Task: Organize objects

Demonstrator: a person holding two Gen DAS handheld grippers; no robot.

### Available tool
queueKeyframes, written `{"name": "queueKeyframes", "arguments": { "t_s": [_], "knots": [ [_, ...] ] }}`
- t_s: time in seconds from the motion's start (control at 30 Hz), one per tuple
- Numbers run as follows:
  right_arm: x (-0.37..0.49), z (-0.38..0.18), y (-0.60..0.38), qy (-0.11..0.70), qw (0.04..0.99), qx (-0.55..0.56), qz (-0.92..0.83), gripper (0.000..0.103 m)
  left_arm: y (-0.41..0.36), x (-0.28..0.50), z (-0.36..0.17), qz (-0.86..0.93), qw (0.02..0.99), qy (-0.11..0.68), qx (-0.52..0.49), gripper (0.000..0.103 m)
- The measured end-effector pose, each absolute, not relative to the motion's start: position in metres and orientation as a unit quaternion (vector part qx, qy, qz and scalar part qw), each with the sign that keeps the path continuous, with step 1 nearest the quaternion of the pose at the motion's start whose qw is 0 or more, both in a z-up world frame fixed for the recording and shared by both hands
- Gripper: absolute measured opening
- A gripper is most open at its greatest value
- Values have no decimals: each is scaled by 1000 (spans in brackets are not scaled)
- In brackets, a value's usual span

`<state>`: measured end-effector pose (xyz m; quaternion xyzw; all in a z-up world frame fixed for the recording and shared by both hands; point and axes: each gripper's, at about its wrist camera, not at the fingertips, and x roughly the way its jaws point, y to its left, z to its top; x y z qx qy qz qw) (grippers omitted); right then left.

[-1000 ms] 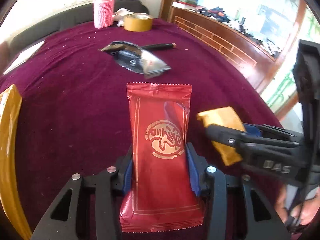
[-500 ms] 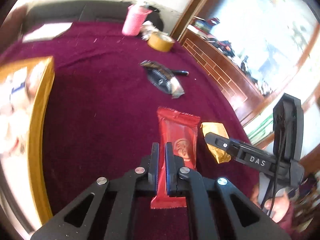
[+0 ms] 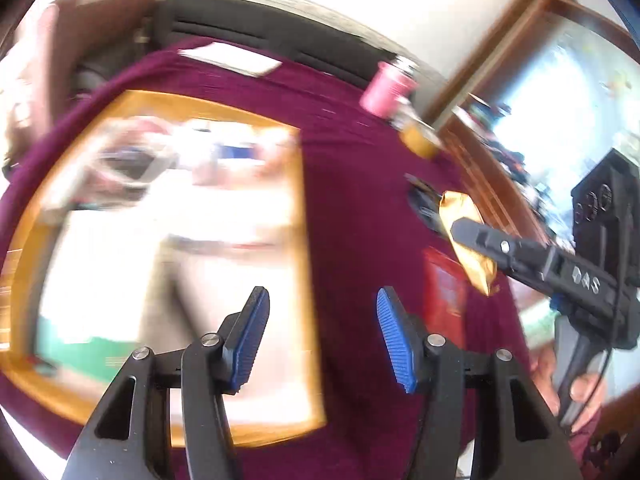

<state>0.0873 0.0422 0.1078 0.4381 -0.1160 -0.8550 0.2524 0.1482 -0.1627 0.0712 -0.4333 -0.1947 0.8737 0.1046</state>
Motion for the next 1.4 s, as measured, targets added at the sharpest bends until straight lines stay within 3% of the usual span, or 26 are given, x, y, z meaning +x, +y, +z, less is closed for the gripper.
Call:
{"name": "queueKeyframes", "arguments": {
  "t_s": [0.17,0.27,0.43,0.83,1.07,1.17,1.4],
  "knots": [
    [91,87,-52,-55,310,469,-825,43,-221,164,71,886,35,-216,-410,56],
    [99,70,-88,-27,321,487,-812,43,-237,169,71,899,-6,-189,-395,56],
    [113,50,-120,17,312,497,-810,43,-239,169,66,912,-50,-138,-382,56],
    [106,29,-149,110,252,488,-828,44,-275,189,65,910,-95,-148,-375,56],
    [108,48,-128,74,270,477,-833,46,-257,185,67,912,-106,-110,-380,57],
    [106,66,-109,50,272,459,-844,49,-244,182,70,914,-99,-94,-382,65],
    [88,95,-40,14,221,432,-874,54,-216,175,75,914,-87,-50,-393,65]
  ]
}}
